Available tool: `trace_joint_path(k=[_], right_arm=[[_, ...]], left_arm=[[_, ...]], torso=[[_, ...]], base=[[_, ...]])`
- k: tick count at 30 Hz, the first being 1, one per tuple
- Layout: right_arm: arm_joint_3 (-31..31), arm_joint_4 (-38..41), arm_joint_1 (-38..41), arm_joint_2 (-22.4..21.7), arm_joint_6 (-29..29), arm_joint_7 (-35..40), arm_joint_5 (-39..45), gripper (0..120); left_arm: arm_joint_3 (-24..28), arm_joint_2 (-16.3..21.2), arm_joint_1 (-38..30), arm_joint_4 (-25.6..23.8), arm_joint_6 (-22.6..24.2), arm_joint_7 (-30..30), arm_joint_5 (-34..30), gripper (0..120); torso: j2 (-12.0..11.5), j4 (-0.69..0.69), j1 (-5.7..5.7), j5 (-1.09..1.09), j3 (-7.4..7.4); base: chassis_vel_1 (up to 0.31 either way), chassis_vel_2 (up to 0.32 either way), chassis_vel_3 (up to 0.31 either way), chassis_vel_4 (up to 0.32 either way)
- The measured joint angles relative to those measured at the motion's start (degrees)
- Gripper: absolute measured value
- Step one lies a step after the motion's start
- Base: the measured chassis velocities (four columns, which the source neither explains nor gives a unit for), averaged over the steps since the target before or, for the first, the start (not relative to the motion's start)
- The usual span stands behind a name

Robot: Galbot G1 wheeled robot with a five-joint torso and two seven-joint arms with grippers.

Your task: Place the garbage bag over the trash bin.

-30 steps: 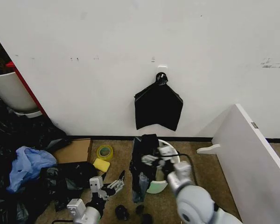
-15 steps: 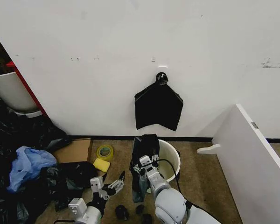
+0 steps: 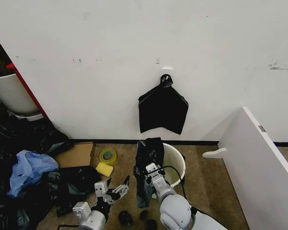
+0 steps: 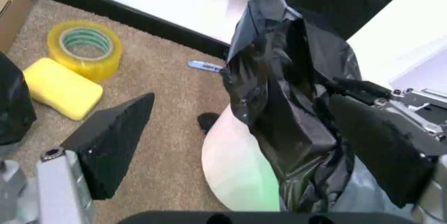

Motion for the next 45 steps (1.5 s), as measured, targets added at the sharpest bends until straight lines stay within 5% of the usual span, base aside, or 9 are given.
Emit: trace_joint_path(k=[2, 14, 28, 45], right_arm=[[0.46, 0.24, -0.23, -0.14, 0.17, 0.33, 0.0, 0], [6.82, 6.81, -5.35, -1.98, 5.7, 7.21, 6.01, 0], [5.85, 5.65, -4.42, -4.69, 6.17, 6.75, 5.38, 0], [7.58, 8.45, -7.12, -7.19, 6.14, 7.4, 5.85, 0]], left_arm=[[0.05, 0.09, -0.15, 0.0, 0.07, -0.06, -0.14, 99], [2.31, 1.98, -9.49, 2.21, 3.9, -1.71, -1.47, 98], [5.71, 1.97, -15.26, 5.74, 6.13, -2.61, -1.27, 97], [14.63, 0.0, -28.48, 14.97, 7.38, -3.14, -1.9, 95]], torso=[[0.0, 0.0, 0.0, 0.0, 0.0], [0.0, 0.0, 0.0, 0.0, 0.0], [0.0, 0.01, 0.0, 0.01, 0.0], [0.0, 0.0, 0.0, 0.0, 0.0]], base=[[0.0, 0.0, 0.0, 0.0], [0.0, 0.0, 0.0, 0.0], [0.0, 0.0, 0.0, 0.0], [0.0, 0.0, 0.0, 0.0]])
